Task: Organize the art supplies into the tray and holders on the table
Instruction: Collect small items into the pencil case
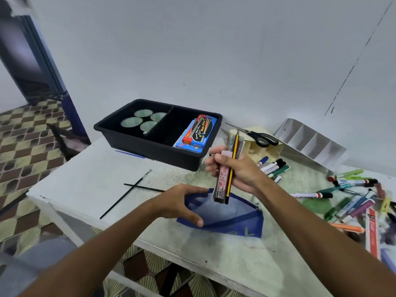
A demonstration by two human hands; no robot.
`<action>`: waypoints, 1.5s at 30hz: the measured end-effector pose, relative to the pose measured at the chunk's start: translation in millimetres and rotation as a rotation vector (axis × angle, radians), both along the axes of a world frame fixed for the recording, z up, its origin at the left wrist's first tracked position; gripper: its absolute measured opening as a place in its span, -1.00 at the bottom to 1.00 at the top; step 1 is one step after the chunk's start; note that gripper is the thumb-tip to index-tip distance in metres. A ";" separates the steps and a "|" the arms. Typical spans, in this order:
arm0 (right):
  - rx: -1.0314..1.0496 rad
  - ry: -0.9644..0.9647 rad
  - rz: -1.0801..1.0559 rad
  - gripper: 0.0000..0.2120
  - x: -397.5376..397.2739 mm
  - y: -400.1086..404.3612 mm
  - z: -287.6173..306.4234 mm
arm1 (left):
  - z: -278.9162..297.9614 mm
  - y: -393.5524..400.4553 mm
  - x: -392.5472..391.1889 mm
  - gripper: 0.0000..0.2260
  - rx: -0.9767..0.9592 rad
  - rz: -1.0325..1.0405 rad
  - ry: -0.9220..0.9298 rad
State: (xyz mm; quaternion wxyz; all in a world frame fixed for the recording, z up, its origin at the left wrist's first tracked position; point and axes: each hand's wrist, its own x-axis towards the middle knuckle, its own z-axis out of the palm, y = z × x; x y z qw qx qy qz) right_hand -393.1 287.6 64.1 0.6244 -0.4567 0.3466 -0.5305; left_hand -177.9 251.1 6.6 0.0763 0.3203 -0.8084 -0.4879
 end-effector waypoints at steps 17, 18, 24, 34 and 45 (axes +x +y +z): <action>0.237 1.270 0.491 -0.88 11.2 12.2 -30.9 | -5.5 -6.5 9.3 -0.12 0.135 0.000 0.069; 0.212 1.338 0.501 -0.88 13.1 11.8 -31.1 | -5.8 -6.8 9.5 -0.13 0.147 -0.003 0.067; 0.124 1.418 0.470 -0.64 12.5 15.3 -26.6 | -3.9 -8.6 10.1 -0.11 0.173 -0.012 0.066; -0.416 1.784 0.204 -0.03 -33.9 51.3 -39.5 | -1.2 -12.8 7.6 -0.15 0.067 -0.032 0.022; -0.089 1.148 -0.258 -0.45 -51.1 58.2 -85.7 | -21.7 -27.1 17.0 -0.50 -0.233 0.191 0.010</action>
